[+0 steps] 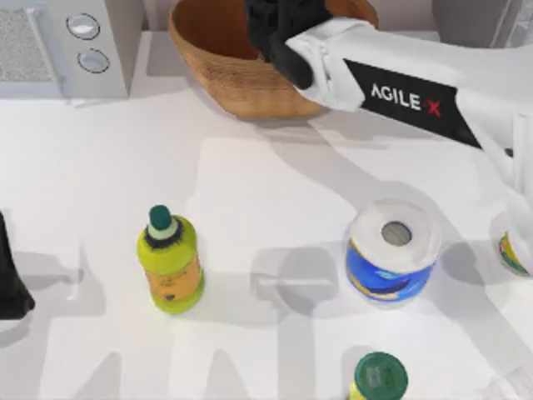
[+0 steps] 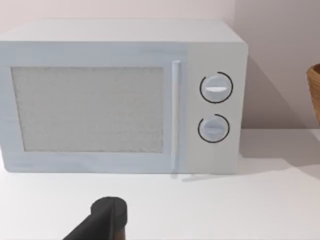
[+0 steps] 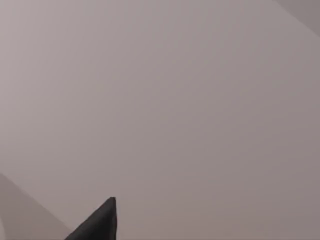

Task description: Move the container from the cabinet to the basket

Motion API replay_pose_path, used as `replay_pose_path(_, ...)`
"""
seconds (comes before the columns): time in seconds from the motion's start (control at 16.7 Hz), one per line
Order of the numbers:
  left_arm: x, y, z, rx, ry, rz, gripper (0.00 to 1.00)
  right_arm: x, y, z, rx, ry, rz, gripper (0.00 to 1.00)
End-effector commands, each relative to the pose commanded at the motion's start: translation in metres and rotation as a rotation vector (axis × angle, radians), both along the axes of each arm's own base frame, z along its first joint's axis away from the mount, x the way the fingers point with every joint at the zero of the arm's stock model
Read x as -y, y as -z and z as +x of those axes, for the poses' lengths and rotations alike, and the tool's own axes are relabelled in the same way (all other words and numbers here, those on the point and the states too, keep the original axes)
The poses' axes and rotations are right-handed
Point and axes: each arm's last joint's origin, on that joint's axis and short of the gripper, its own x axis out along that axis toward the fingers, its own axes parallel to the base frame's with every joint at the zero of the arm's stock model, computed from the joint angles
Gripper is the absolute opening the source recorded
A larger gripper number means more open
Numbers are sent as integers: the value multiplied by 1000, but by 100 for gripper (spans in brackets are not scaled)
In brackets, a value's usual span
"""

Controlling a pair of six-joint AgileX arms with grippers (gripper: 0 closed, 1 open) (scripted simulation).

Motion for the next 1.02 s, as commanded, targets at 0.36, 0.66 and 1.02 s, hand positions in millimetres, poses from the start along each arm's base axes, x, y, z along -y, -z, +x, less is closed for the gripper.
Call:
replay_pose_path(0.36, 0, 0, 0, 0, 0, 0, 100, 13, -14, -3, -4, -9, -4, 100)
replay_pose_path(0.66, 0, 0, 0, 0, 0, 0, 100, 81, -66, -29, -24, -5, -20, 100)
replay_pose_path(1.02, 0, 0, 0, 0, 0, 0, 100, 185, -116, -110, -46, 0, -30, 100)
